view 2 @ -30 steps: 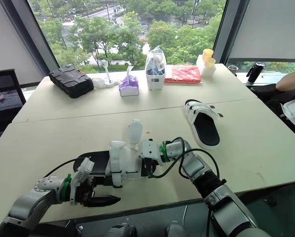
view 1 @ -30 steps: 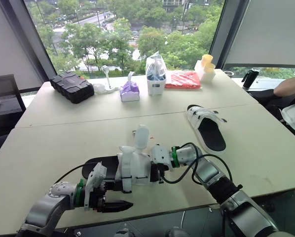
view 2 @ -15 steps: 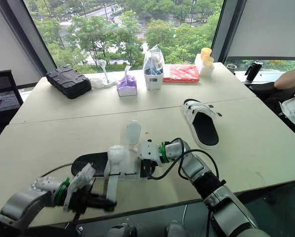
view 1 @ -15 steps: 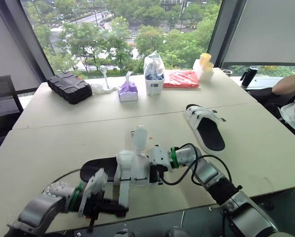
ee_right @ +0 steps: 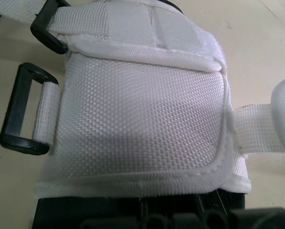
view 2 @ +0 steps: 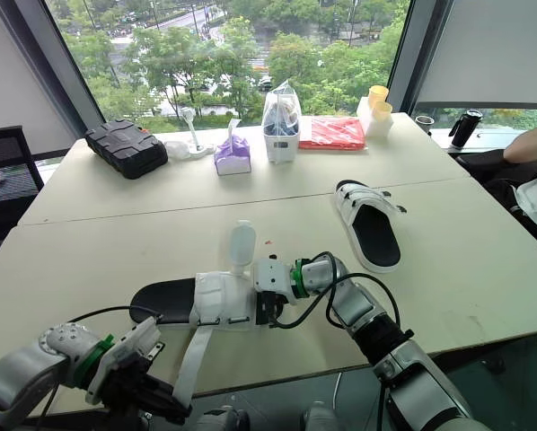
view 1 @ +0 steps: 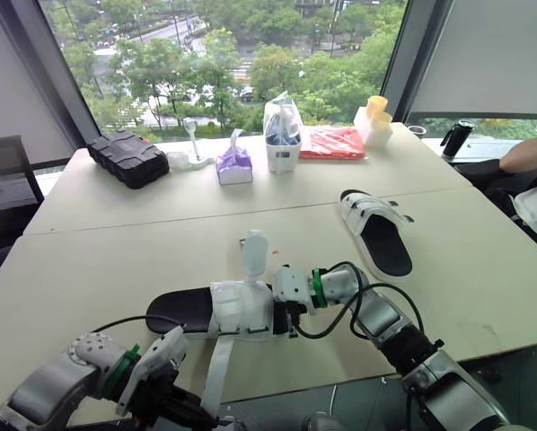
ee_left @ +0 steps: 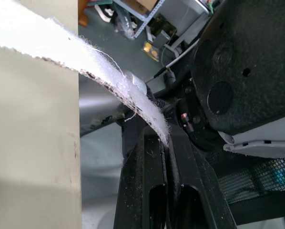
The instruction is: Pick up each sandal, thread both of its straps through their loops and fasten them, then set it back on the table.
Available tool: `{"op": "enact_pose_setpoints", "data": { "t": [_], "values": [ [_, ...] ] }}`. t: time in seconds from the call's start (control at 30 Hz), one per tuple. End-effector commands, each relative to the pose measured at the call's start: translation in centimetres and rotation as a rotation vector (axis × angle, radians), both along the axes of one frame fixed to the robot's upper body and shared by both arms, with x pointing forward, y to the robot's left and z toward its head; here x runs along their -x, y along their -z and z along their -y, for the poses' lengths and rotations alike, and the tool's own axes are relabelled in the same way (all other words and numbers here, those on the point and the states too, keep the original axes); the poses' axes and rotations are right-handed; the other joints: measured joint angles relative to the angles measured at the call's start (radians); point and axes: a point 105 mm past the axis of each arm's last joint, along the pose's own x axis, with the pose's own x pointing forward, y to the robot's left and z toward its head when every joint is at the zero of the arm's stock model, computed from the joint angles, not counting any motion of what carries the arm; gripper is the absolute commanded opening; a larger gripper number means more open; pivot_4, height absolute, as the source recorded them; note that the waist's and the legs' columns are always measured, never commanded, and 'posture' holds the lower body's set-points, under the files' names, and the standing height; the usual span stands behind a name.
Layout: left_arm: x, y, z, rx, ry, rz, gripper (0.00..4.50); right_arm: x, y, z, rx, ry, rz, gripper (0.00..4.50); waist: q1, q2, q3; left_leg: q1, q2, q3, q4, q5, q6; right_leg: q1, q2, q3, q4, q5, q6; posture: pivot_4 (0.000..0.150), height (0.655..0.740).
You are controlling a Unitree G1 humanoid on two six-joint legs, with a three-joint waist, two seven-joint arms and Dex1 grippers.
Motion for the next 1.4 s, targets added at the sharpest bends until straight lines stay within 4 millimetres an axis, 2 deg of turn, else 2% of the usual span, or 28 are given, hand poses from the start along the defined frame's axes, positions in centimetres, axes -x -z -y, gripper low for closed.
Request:
{"op": "enact_pose_setpoints", "data": {
  "t": [0.03,0.1,0.33,0.47,0.63,0.73,0.87,0.97,1.17,1.3,1.4],
  "values": [
    [-1.7,-3.2,0.3,0.072,-0.022,0.06,0.03,0.1,4.5,2.5,0.169,0.084,-0.117,0.0,0.0,0.0,0.0,0.0,0.0,0.0,0.001,0.0,0.0,0.0,0.0,0.0,0.0,0.0,0.0,0.15,0.74],
    [-3.4,-4.8,0.3,0.111,-0.072,0.088,0.03,0.1,4.5,2.5,0.169,0.084,-0.115,0.0,0.0,-0.001,0.001,0.0,0.0,-0.001,0.002,-0.001,-0.002,0.001,0.0,0.0,0.0,-0.002,0.003,0.15,0.74],
    [-8.5,-7.4,0.8,0.198,-0.237,0.15,0.03,-0.2,4.3,2.4,0.165,0.087,-0.11,0.0,0.0,-0.003,0.002,0.001,0.0,-0.001,0.003,0.0,0.001,0.002,0.002,-0.001,0.001,0.0,0.001,0.15,0.74],
    [-10.8,-7.1,1.4,0.227,-0.322,0.099,0.03,-0.3,4.2,2.5,0.168,0.087,-0.107,0.0,0.0,-0.004,0.002,0.001,0.0,-0.001,0.005,0.001,0.0,0.002,0.003,-0.002,0.004,0.001,0.001,0.15,0.74],
    [-12.1,-6.8,2.3,0.271,-0.371,-0.065,0.03,-0.3,4.3,2.5,0.171,0.088,-0.106,0.0,0.003,-0.005,0.003,0.001,0.0,-0.001,0.006,0.001,0.0,0.003,0.003,-0.002,0.005,0.001,0.001,0.15,0.74],
    [-12.4,-7.1,2.6,0.289,-0.382,-0.134,0.86,-0.3,4.3,2.6,0.171,0.09,-0.105,0.0,0.0,-0.006,0.003,0.001,0.0,-0.002,0.007,0.001,0.0,0.004,0.006,-0.001,0.005,0.001,0.002,0.15,0.74],
    [-12.7,-7.2,2.7,0.298,-0.413,-0.173,2.87,-0.3,4.3,2.6,0.171,0.092,-0.105,0.0,-0.001,-0.006,0.003,0.002,0.0,-0.002,0.007,0.001,0.0,0.004,0.006,-0.001,0.005,0.003,0.004,0.15,0.74],
    [-13.7,-7.3,2.6,0.332,-0.484,-0.183,4.42,-0.3,4.3,2.7,0.171,0.096,-0.105,0.0,0.002,-0.006,0.003,0.002,0.0,-0.002,0.007,0.001,0.0,0.004,0.006,-0.001,0.005,0.003,0.004,0.15,0.74],
    [-16.8,-7.0,2.0,0.362,-0.68,-0.107,4.48,-0.4,4.3,2.6,0.168,0.099,-0.106,0.0,0.001,-0.007,0.003,0.003,0.0,-0.002,0.007,0.002,-0.001,0.005,0.005,-0.001,0.005,0.003,0.004,0.15,0.74],
    [-19.3,-7.6,0.7,0.402,-0.825,-0.055,4.48,-0.4,4.2,2.4,0.165,0.098,-0.105,0.0,0.001,-0.007,0.003,0.003,0.0,-0.002,0.007,0.003,-0.002,0.005,0.005,-0.001,0.005,0.003,0.004,0.15,0.74],
    [-20.2,-8.0,-0.4,0.403,-0.887,-0.038,4.48,-0.5,4.2,2.5,0.164,0.1,-0.103,0.0,0.001,-0.007,0.003,0.003,0.0,-0.002,0.006,0.003,-0.003,0.005,0.006,-0.001,0.005,0.003,0.005,0.15,0.74]
  ]
}}
